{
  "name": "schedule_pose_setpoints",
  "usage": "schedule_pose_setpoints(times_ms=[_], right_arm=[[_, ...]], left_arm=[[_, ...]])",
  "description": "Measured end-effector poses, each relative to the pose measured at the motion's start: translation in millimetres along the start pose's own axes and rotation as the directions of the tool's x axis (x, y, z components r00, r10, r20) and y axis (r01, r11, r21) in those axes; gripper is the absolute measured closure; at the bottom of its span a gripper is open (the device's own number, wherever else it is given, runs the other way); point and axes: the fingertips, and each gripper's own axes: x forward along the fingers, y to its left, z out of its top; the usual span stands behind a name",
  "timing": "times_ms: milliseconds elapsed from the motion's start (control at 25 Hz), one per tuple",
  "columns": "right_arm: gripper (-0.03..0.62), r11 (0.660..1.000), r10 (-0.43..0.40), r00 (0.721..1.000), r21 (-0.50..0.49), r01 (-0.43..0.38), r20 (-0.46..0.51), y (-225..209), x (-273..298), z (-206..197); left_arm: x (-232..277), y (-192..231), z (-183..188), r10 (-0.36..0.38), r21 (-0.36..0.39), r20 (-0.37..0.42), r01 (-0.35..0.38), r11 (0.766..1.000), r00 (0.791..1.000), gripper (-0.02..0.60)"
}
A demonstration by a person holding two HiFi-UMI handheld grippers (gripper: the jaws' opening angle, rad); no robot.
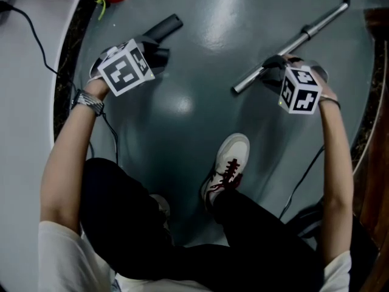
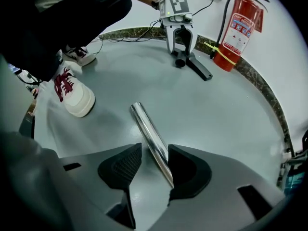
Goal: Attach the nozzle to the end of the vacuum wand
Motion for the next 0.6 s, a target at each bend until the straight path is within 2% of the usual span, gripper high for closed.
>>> schedule_pose_setpoints(times_ms=[200,360,600], right_arm=[[0.385,0.989,0.012,0.997,-0.147,-0.023,-0.078,1.4,8.0,-0.3],[0.388,0.972,0.000,0.996,-0.236,-0.022,-0.090,-0.9,12.8,6.0],[0.448,0.945,0.001,0.993,-0.326,-0.040,-0.120,2.2,19.9,7.0]], left_arm=[[2.7,-0.1,-2.4,0.001,0.011,0.009,-0.001,1.000,1.000,0.341],[5.6,2.1,-3.5,-0.002,0.011,0.013,0.002,1.000,1.000,0.342],[8.6,-0.3,-3.3,0.005,0.051,-0.012,-0.005,0.999,1.000,0.342]])
